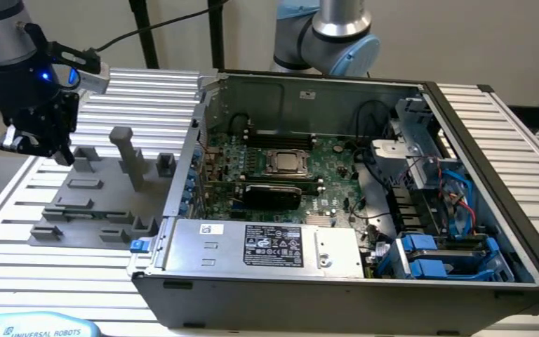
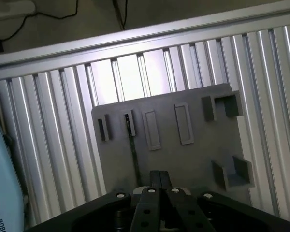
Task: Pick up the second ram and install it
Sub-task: 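Pick up the second ram and move it above second insertion slot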
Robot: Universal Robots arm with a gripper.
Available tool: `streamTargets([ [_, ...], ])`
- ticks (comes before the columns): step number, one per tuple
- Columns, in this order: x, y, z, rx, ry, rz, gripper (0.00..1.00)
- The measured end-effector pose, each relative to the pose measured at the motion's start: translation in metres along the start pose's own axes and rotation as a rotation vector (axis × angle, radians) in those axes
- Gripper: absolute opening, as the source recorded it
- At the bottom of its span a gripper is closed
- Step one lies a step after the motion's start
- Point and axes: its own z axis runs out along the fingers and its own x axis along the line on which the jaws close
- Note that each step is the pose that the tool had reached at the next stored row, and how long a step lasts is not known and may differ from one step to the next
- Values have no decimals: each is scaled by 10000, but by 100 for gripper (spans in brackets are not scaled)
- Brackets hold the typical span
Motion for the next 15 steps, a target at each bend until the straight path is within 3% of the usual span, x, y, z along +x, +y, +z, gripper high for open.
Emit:
streamTargets([
  [7,6,-2,34,80,35,-1129,11],
  [15,108,-24,84,89,51,-1517,11],
])
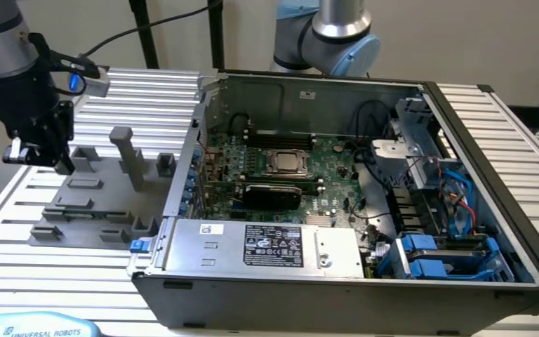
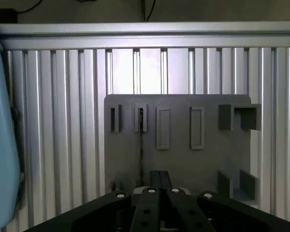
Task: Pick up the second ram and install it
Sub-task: 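Pick up the second ram and move it above second insertion slot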
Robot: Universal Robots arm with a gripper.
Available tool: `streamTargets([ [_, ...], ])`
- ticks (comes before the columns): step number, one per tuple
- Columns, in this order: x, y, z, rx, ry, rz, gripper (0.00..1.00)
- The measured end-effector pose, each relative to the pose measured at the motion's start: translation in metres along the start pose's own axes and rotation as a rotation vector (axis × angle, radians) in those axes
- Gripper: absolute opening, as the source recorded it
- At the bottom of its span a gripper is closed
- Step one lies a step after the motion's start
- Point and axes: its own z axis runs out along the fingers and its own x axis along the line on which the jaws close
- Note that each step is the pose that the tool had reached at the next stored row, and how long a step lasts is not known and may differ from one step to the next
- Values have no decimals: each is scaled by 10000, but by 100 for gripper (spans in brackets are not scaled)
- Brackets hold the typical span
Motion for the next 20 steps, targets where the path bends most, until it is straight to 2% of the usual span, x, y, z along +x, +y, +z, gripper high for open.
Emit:
streamTargets([
  [9,87,-97,49,9,6,-194,12],
  [11,97,-108,81,8,8,-227,24],
  [12,98,-111,98,7,9,-244,24],
  [13,99,-113,118,7,9,-264,30],
  [14,99,-114,136,6,9,-281,30],
  [15,99,-116,154,7,10,-305,36],
  [20,100,-120,245,7,13,-405,36],
])
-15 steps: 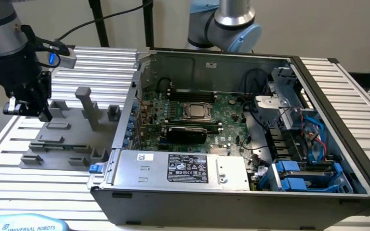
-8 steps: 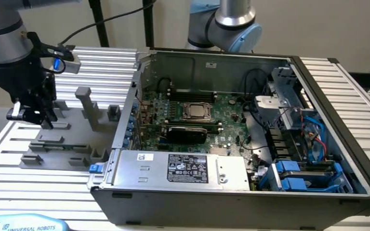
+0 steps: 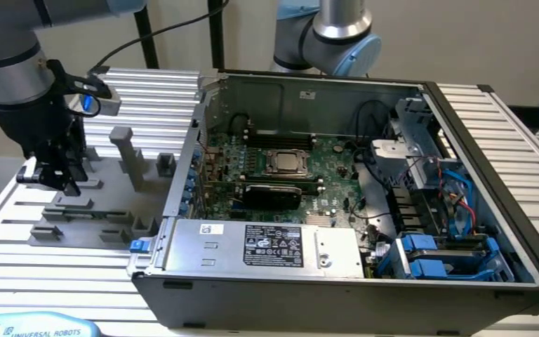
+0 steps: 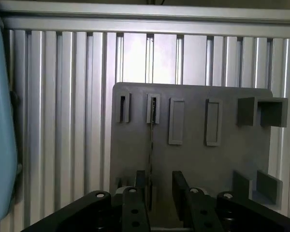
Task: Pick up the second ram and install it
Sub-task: 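Pick up the second ram and move it above second insertion slot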
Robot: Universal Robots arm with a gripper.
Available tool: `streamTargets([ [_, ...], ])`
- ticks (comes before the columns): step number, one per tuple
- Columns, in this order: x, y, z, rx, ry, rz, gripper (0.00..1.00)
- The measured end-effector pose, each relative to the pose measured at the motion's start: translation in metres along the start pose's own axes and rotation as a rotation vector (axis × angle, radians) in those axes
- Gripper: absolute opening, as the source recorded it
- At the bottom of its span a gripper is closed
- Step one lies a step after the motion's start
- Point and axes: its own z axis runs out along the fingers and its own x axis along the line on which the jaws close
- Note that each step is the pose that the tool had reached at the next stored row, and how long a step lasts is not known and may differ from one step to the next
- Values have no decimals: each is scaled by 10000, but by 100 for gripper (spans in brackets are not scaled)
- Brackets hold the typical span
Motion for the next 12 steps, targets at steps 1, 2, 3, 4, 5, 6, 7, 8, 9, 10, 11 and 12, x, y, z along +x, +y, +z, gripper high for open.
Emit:
streamTargets([
  [1,0,0,17,-1,1,-4,36],
  [2,0,-1,37,0,1,-8,36],
  [3,1,-2,55,0,1,-11,36],
  [4,1,-2,73,0,1,-12,36],
  [5,1,-3,91,-1,1,-13,36],
  [6,1,-3,109,-1,2,-13,36],
  [7,1,-4,127,-1,2,-14,36],
  [8,2,-5,164,-1,1,-23,36],
  [9,2,-5,181,-2,2,-27,36],
  [10,2,-4,200,-1,1,-29,36],
  [11,3,-3,218,-1,2,-30,36],
  [12,3,-3,236,-1,2,-31,36],
])
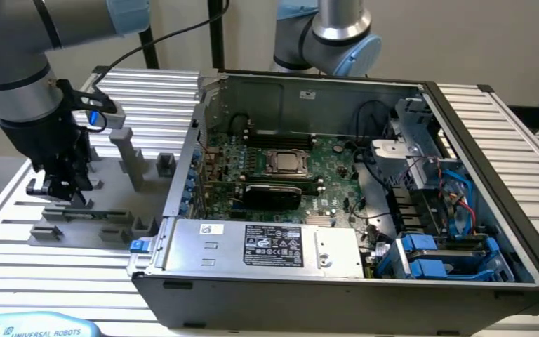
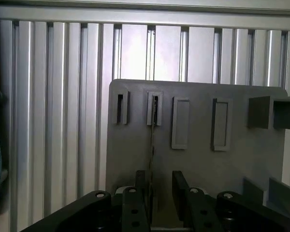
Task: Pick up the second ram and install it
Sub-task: 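Pick up the second ram and move it above second insertion slot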
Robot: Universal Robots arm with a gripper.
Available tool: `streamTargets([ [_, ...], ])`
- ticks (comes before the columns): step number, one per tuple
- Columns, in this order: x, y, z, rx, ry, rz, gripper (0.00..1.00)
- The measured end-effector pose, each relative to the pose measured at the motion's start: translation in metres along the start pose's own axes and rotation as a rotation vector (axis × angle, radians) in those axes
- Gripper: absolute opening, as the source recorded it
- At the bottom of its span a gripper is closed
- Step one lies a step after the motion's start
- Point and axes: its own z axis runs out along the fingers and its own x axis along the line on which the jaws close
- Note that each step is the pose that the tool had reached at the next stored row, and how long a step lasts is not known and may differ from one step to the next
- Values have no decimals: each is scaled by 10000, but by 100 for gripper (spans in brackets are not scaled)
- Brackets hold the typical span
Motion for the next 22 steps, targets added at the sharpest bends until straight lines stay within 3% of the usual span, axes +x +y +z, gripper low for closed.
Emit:
streamTargets([
  [13,86,9,237,1,-4,-8,36],
  [19,90,6,330,2,-46,-9,36],
  [22,87,0,350,2,-94,-12,36],
])
